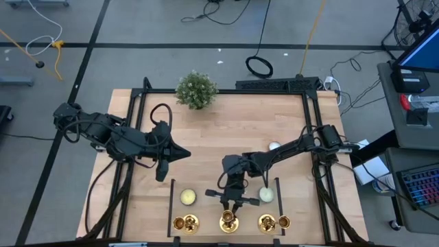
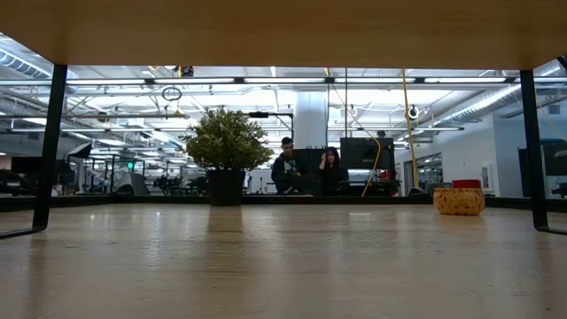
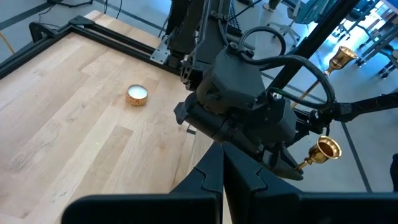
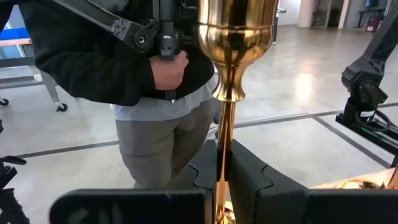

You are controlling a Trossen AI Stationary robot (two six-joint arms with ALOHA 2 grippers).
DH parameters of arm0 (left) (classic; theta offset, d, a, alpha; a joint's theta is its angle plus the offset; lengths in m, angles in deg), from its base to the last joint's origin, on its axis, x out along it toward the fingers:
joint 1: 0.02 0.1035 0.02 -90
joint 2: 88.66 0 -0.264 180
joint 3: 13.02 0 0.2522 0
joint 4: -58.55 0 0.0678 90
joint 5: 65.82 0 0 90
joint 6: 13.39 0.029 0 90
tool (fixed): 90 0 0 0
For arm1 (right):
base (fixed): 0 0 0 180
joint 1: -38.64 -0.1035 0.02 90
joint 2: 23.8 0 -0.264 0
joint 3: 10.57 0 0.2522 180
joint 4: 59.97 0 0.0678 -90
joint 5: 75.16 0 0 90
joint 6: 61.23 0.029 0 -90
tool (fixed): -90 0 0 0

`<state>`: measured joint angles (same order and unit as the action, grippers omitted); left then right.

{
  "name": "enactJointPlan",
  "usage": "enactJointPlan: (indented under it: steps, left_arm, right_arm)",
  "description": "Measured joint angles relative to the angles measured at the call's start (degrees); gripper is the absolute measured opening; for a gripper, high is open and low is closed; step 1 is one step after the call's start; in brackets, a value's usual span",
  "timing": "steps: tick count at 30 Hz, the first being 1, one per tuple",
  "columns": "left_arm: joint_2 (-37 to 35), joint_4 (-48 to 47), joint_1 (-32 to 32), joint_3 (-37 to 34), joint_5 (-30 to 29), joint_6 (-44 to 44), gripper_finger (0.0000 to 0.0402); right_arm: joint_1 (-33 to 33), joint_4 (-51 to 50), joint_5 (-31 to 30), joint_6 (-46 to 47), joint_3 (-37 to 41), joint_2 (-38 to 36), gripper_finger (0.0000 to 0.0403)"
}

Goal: Pick & Place candle stick holders
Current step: Put the gold candle holder on the shelf

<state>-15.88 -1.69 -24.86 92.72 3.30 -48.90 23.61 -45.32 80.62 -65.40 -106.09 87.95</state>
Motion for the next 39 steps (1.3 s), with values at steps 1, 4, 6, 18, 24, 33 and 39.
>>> enactJointPlan:
  steps: [1, 4, 6, 18, 24, 33, 39]
  left_arm:
    - [0.0, 0.0, 0.0, 0.0, 0.0, 0.0, 0.0003]
    - [0.0, 0.0, 0.0, 0.0, 0.0, 0.0, 0.0003]
    - [0.0, 0.0, 0.0, 0.0, 0.0, 0.0, 0.0003]
    - [0.0, 0.0, 0.0, 0.0, 0.0, 0.2, 0.0003]
    - [0.0, 0.0, 0.0, 0.0, 0.0, 0.3, 0.0003]
    - [0.0, -0.1, 0.0, 0.0, 0.0, 0.7, 0.0003]
    - [0.0, -0.6, 0.0, 0.0, 0.0, 0.6, 0.0003]
  right_arm:
    - [0.0, 0.1, 0.0, 0.0, 0.0, 0.0, 0.0011]
    - [0.0, -0.1, -0.1, 0.0, 0.0, 0.0, 0.0011]
    - [0.0, -0.1, -0.6, 0.0, 0.0, 0.0, 0.0011]
    - [0.0, -0.4, -2.8, 0.0, 0.0, 0.0, 0.0016]
    - [-0.1, -1.1, -2.8, 0.5, 0.0, 0.0, 0.0033]
    - [-0.1, 0.6, -4.4, 4.4, 1.9, 0.0, 0.0057]
    - [-0.1, 6.0, -4.6, 8.0, 3.4, -0.1, 0.0058]
